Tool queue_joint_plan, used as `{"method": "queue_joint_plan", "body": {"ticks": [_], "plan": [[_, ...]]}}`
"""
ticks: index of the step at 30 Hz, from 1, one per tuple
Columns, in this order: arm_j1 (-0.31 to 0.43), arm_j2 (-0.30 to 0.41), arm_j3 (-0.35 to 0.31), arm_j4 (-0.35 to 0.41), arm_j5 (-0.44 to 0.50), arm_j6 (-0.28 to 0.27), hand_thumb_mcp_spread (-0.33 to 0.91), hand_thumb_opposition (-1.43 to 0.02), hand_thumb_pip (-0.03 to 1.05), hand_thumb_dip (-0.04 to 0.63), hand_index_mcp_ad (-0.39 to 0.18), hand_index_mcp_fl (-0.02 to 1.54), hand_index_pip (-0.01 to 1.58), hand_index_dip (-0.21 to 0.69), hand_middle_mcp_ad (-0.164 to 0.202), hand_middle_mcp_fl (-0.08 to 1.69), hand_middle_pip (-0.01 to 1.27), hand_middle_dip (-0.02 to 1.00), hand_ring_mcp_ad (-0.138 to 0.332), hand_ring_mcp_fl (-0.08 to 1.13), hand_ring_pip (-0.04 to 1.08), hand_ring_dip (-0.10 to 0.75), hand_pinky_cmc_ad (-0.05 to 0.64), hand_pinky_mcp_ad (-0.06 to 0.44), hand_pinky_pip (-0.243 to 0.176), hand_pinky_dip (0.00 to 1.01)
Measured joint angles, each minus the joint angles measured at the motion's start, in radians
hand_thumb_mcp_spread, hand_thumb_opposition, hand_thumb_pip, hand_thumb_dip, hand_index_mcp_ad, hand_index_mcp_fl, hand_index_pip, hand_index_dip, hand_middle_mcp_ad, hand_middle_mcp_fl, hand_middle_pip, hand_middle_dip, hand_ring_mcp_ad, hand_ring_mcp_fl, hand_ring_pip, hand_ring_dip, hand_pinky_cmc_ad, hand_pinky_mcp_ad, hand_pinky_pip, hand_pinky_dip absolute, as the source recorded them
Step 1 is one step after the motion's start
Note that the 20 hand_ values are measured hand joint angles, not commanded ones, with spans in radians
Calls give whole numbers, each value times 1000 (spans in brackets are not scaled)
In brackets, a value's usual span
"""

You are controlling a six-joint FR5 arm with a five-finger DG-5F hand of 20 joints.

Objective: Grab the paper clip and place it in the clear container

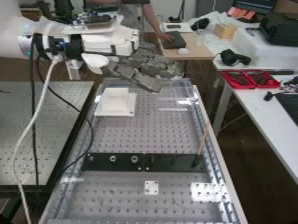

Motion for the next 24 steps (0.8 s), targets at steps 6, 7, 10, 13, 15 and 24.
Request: {"method": "queue_joint_plan", "body": {"ticks": [6,7,10,13,15,24], "plan": [[-8,20,-5,-13,8,-24,456,-834,508,281,-136,323,929,63,80,199,119,204,87,96,113,86,347,265,65,178],[-6,21,-5,-14,8,-24,456,-836,508,281,-136,326,918,65,80,199,119,204,87,96,113,86,347,265,65,178],[1,24,-3,-17,5,-24,456,-836,508,281,-136,328,915,63,80,199,119,204,87,96,113,86,347,265,65,178],[7,24,4,-28,1,-23,456,-836,508,281,-136,323,901,70,80,199,119,204,87,96,113,86,347,265,65,178],[9,25,5,-30,0,-21,456,-834,508,281,-136,323,906,80,80,195,119,204,87,96,113,86,347,265,65,178],[23,32,-1,-19,-16,-29,456,-834,506,281,-136,323,890,80,80,199,119,204,87,96,113,86,347,265,68,178]]}}
